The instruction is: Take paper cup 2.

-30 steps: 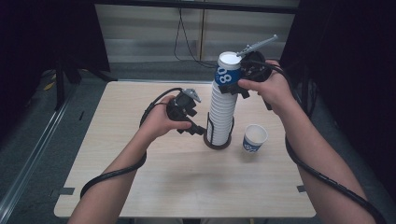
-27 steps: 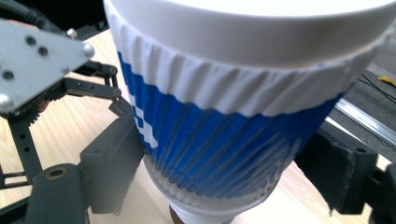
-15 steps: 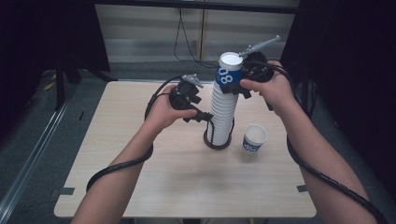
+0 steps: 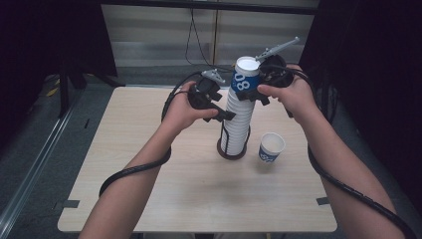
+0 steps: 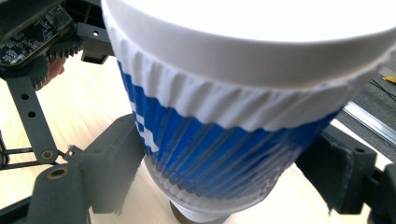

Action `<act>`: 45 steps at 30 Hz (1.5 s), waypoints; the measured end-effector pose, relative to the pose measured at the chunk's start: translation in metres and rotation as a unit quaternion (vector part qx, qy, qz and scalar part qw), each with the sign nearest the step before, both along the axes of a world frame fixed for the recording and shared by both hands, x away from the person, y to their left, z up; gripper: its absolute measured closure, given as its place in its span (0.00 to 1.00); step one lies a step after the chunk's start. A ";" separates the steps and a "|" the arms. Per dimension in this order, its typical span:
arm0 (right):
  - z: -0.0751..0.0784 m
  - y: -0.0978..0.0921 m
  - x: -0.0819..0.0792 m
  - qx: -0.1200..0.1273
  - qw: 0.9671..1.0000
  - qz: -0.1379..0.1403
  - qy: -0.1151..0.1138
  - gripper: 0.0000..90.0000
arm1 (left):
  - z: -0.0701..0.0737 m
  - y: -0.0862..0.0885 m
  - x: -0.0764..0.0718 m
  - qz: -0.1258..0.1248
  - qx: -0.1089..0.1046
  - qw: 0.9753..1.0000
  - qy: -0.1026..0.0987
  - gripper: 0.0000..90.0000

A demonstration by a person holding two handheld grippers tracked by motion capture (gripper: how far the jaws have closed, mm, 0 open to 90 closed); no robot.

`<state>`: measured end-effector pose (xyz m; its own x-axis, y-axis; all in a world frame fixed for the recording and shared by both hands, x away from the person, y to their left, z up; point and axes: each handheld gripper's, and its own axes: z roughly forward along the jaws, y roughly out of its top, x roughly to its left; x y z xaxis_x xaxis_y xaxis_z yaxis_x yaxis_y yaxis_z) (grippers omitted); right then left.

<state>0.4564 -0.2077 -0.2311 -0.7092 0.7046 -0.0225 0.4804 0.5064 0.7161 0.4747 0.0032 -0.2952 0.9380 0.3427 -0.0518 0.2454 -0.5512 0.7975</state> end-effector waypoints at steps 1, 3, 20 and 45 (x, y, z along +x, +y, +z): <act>0.000 0.000 0.000 0.002 1.000 0.000 -0.001 0.20 | 0.002 -0.002 0.000 0.002 -0.006 1.000 -0.002 0.18; -0.001 0.000 0.000 0.004 1.000 0.000 -0.002 0.20 | 0.004 -0.004 0.001 0.001 -0.007 1.000 -0.007 0.18; -0.001 0.001 0.000 0.004 1.000 0.000 -0.004 0.20 | 0.006 -0.015 0.004 0.014 -0.045 0.999 -0.027 0.20; 0.002 0.000 -0.003 -0.001 1.000 0.000 -0.010 0.22 | 0.002 -0.014 0.005 0.021 -0.059 0.998 0.005 0.22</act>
